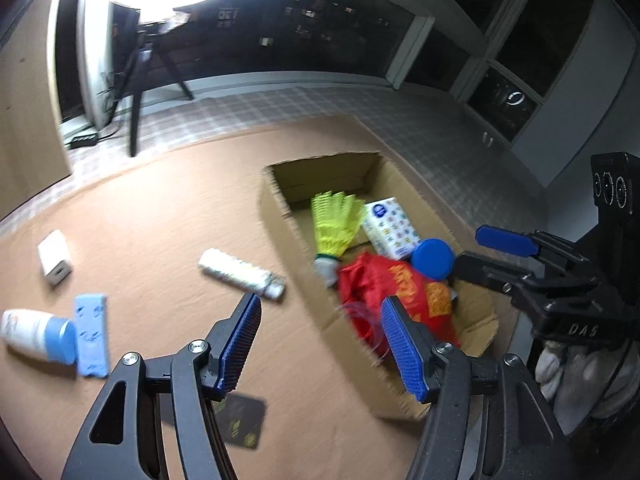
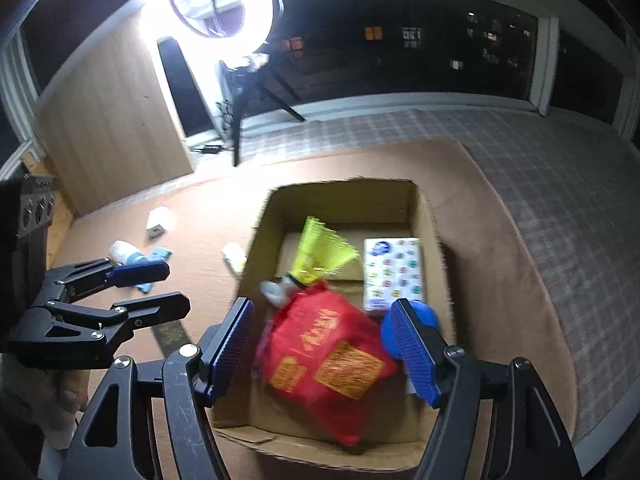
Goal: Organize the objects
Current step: 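Carry the blue case and white block over the box and open both tools, then move the right tool toward the black card while the left tool withdraws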
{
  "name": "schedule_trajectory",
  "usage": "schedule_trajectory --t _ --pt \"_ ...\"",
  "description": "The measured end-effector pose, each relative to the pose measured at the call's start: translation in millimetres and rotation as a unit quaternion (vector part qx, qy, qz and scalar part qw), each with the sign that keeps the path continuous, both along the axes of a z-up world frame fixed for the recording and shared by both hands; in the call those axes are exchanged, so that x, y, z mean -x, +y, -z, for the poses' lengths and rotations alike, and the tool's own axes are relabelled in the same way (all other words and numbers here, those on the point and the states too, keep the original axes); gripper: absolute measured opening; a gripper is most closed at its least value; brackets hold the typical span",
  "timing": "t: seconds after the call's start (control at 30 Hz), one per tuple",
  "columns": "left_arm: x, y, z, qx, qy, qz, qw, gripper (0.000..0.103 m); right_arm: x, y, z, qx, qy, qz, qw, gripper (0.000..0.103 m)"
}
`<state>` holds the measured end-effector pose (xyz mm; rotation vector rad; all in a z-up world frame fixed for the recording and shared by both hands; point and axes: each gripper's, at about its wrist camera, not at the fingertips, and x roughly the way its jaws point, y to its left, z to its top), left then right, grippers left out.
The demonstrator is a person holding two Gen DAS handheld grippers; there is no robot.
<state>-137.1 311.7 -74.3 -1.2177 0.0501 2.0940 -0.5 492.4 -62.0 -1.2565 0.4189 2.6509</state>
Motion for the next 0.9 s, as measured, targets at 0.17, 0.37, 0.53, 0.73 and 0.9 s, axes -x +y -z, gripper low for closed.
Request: schedule_trajectory --t 0.17,0.37,0.53,0.73,0.9 --pt "-8 -53 1 0.007 -0.005 -0.032 0.9994 0.066 6 -26 -2 0.018 0.016 -0.037 0.999 0.071" --pt "-24 -114 10 0.022 -0.020 -0.070 0.9971 0.065 19 -68 1 0.024 0.007 -0.084 0.996 0.071" --pt "-38 -156 17 0.024 -0.034 -0.099 0.9942 0.065 35 -104 11 0.022 -0.012 -0.126 0.992 0.071" --pt "-53 -190 18 0.022 -0.036 -0.125 0.9913 0.065 64 -143 34 0.015 -0.060 -0.164 0.985 0.071" --pt "-59 -214 17 0.020 -0.039 -0.144 0.9887 0.065 85 -164 55 -0.002 -0.097 -0.181 0.979 0.071"
